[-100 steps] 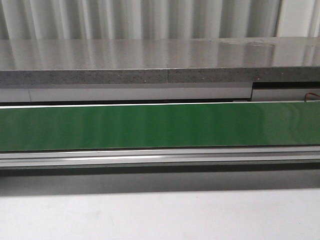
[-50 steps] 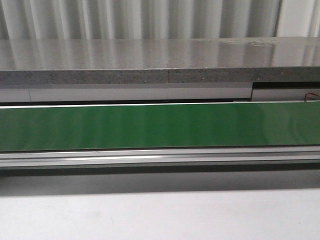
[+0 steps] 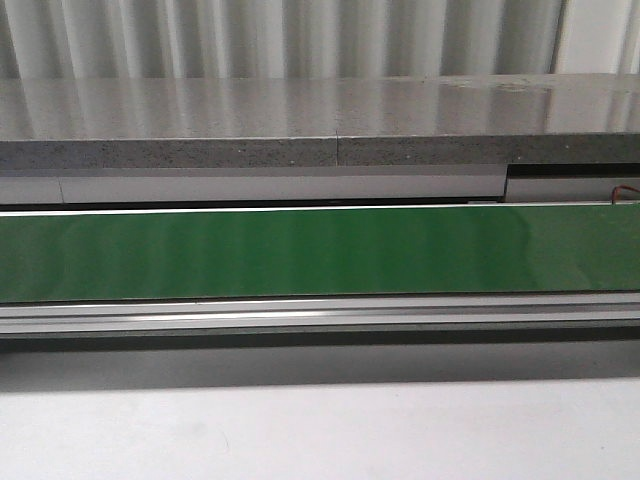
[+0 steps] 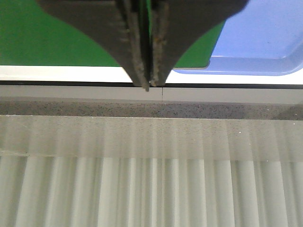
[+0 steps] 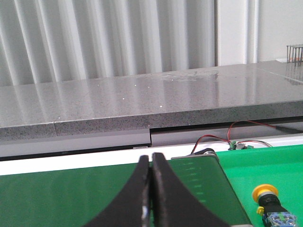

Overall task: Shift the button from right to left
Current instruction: 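Move the right gripper down into the green bin toward the yellow button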

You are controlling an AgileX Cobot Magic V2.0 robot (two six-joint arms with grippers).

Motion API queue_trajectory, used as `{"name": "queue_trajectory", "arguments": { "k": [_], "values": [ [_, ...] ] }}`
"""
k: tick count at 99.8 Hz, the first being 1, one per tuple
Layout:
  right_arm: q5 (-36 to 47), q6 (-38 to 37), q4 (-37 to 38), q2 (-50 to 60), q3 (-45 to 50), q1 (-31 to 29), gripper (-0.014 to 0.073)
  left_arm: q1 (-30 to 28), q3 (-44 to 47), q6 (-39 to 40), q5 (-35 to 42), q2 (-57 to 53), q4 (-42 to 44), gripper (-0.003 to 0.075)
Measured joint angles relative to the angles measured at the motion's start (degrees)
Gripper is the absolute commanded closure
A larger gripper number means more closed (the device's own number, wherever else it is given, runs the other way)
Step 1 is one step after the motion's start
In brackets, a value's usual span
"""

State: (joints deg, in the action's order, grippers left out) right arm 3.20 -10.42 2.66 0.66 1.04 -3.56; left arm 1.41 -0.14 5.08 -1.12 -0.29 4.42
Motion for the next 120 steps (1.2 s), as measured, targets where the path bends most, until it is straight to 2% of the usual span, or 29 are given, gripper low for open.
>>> {"name": "queue_trajectory", "arguments": {
  "k": [9,23,56,68,85,90,97,112,116,120],
  "values": [
    [-5.37,0.00,0.19,0.00,-3.35,0.00,0.0661,0.00,0.00,0.00,0.00,0.00,0.00,0.0740],
    [-20.41,0.00,0.67,-2.09,-13.04,0.00,0.0661,0.00,0.00,0.00,0.00,0.00,0.00,0.0740],
    [-46.77,0.00,1.90,-23.39,-34.68,0.00,0.0661,0.00,0.00,0.00,0.00,0.00,0.00,0.0740],
    [-50.85,0.03,2.00,-30.89,-38.90,0.00,0.0661,0.00,0.00,0.00,0.00,0.00,0.00,0.0740],
    [-51.09,0.03,2.00,-36.37,-39.89,0.00,0.0647,0.00,0.00,0.00,0.00,0.00,0.00,0.0740],
    [-51.09,0.03,2.00,-37.18,-39.89,0.00,0.0605,0.00,0.00,0.00,0.00,0.00,0.00,0.0740],
    [-51.09,0.03,2.00,-37.84,-39.89,0.00,0.0488,0.00,0.00,0.00,0.00,0.00,0.00,0.0740],
    [-51.09,0.03,2.00,-38.08,-39.89,0.00,0.0096,0.00,0.00,0.00,0.00,0.00,0.00,0.0740],
    [-51.09,0.03,2.00,-38.08,-39.89,0.00,0.0020,0.00,0.00,0.00,0.00,0.00,0.00,0.0740],
    [-50.95,0.03,1.89,-38.08,-39.89,0.00,-0.0015,0.00,0.00,0.00,0.00,0.00,0.00,0.0740]
  ]
}}
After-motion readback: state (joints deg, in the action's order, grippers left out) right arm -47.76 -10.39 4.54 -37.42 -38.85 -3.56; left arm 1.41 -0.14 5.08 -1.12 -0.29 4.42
